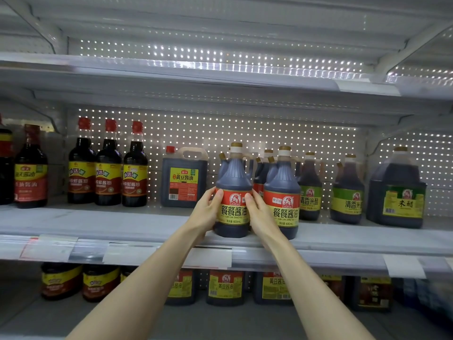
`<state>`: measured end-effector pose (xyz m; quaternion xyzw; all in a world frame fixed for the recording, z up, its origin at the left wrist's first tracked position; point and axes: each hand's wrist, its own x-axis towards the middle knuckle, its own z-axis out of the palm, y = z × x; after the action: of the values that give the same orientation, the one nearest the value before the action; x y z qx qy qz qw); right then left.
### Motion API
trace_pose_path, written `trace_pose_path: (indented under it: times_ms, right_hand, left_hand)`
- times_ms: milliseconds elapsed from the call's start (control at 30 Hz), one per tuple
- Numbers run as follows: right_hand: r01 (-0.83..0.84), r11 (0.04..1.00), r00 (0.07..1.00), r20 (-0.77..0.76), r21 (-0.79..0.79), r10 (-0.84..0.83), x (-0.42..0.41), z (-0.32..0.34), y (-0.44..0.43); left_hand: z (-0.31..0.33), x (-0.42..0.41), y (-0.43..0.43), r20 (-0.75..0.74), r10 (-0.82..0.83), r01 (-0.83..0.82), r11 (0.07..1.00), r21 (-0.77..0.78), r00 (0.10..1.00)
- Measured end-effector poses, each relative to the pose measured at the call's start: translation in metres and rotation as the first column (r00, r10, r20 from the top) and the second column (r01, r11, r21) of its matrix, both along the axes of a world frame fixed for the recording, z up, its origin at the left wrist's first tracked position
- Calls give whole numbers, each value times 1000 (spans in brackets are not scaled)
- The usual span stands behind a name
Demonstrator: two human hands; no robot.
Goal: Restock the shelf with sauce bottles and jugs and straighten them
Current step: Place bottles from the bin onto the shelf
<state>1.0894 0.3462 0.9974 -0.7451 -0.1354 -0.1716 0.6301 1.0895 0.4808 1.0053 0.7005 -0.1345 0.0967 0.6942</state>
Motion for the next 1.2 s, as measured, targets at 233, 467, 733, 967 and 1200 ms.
trace_pose_path:
  times_ms: [233, 467, 733, 967, 1200]
  right_hand:
    - [24, 999, 1000, -12, 22, -24, -7, 5, -2]
    - [18, 1000, 998, 58, 19, -19, -36, 15, -6]
    - [46, 999, 992, 115, -24, -43, -91, 9, 8]
    - [38, 999, 996, 86, -12, -37, -137, -24, 16]
    - [44, 999, 999, -27, -29, -45, -153, -80, 18]
  left_hand:
    - [6, -8, 4, 9, 22, -22, 999, 37, 1000]
    - [10, -39, 21, 113, 111, -126, 983, 132, 987]
    - [-5, -97, 41, 209, 90, -135, 968, 212, 974]
    - [-39, -141, 64, 186, 63, -107, 965, 240, 980]
    - [-91, -156, 79, 116, 57, -85, 965, 247, 992]
